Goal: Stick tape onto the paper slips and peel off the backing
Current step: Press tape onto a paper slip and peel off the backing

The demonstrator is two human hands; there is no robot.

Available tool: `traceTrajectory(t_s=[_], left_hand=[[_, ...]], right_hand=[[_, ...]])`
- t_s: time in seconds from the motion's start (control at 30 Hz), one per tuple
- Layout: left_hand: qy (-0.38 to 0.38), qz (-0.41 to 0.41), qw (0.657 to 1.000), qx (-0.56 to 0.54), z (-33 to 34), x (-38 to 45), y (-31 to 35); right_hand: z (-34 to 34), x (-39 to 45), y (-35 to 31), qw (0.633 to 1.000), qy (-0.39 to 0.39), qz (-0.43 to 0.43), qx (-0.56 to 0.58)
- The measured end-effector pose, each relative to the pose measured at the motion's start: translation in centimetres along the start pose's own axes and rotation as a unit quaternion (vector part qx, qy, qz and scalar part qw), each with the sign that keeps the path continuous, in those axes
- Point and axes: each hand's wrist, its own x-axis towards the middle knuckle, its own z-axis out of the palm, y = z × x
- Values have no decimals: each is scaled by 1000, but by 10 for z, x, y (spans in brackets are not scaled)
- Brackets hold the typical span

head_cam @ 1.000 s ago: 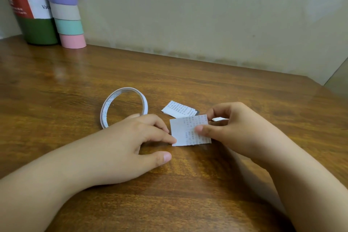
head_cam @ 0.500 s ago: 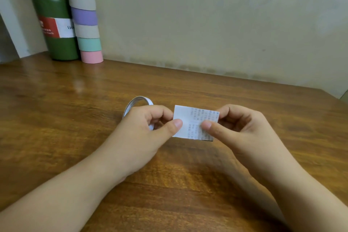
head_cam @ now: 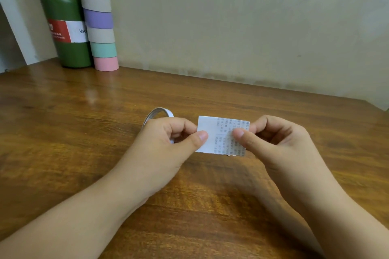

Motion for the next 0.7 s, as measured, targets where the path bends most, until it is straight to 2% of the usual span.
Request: traceTrajectory(t_s=[0.7], left_hand=[[-1, -7, 1000, -7, 1, 0, 0]], right_hand=[[1, 1, 4, 1000, 10, -16, 16]])
